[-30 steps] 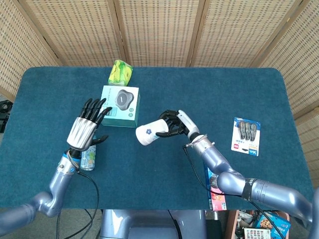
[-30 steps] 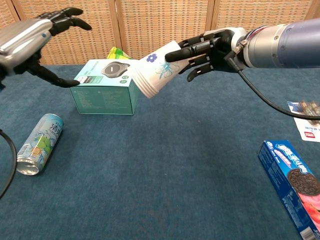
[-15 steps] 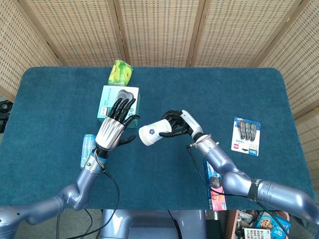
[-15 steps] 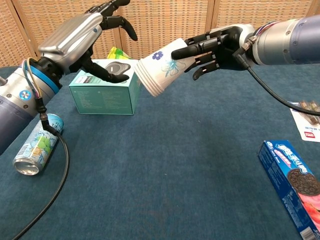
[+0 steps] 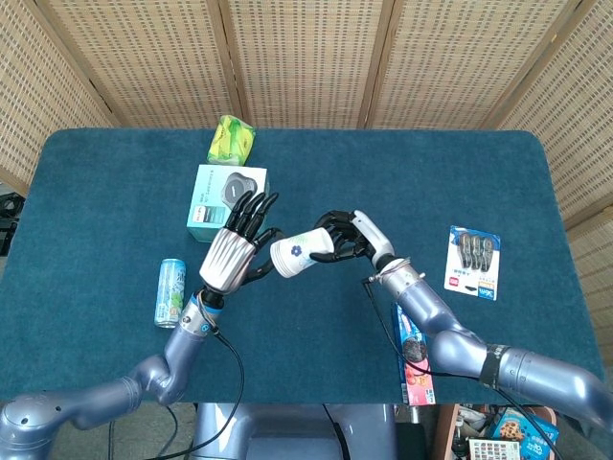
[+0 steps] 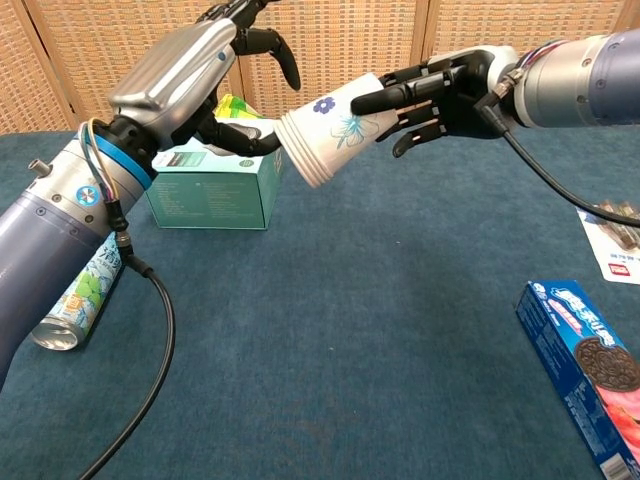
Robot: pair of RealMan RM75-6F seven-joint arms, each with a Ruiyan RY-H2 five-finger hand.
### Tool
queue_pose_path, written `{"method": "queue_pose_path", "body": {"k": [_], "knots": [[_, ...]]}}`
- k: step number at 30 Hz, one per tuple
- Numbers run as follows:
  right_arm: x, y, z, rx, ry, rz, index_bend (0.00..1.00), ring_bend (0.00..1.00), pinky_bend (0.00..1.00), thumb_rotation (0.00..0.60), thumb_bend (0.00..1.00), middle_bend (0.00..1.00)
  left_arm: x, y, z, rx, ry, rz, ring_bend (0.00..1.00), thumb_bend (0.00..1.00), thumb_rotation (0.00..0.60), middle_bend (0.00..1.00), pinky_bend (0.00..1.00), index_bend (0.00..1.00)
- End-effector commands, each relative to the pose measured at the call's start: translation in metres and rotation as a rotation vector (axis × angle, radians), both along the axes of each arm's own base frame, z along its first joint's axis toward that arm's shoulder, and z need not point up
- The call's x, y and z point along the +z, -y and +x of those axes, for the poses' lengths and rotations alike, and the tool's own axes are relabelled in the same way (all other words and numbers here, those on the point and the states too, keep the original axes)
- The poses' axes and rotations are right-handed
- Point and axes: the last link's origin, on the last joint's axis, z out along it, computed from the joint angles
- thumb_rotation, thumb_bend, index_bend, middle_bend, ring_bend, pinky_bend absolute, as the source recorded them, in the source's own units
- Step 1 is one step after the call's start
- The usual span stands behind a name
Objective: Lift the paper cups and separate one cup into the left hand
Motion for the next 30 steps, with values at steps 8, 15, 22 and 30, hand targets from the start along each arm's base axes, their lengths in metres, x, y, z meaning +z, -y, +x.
{"method": "queue_pose_path", "body": {"k": [8,15,22,30], "knots": [[0.004,0.000,-0.004,-0.003,-0.001,-0.004,0.63,0.54,0.61,0.600,0.35,0.63,-0.004,0.000,0.004,-0.011,0.013,0.004,0.00,0.44,0.600,0.00,0.00,0.46],[0.007,0.001,-0.007,-0.008,-0.001,-0.008,0.63,0.54,0.61,0.600,0.35,0.63,-0.005,-0.001,0.005,-0.021,0.025,0.015,0.00,0.46,0.600,0.00,0.00,0.47],[0.009,0.001,-0.009,-0.010,-0.001,-0.006,0.63,0.54,0.61,0.600,0.35,0.63,-0.009,0.000,0.008,-0.027,0.025,0.020,0.00,0.47,0.600,0.00,0.00,0.52],[0.011,0.002,-0.013,-0.016,0.001,-0.008,0.63,0.54,0.61,0.600,0.35,0.63,-0.012,0.001,0.011,-0.029,0.026,0.023,0.00,0.54,0.600,0.00,0.00,0.62]]}}
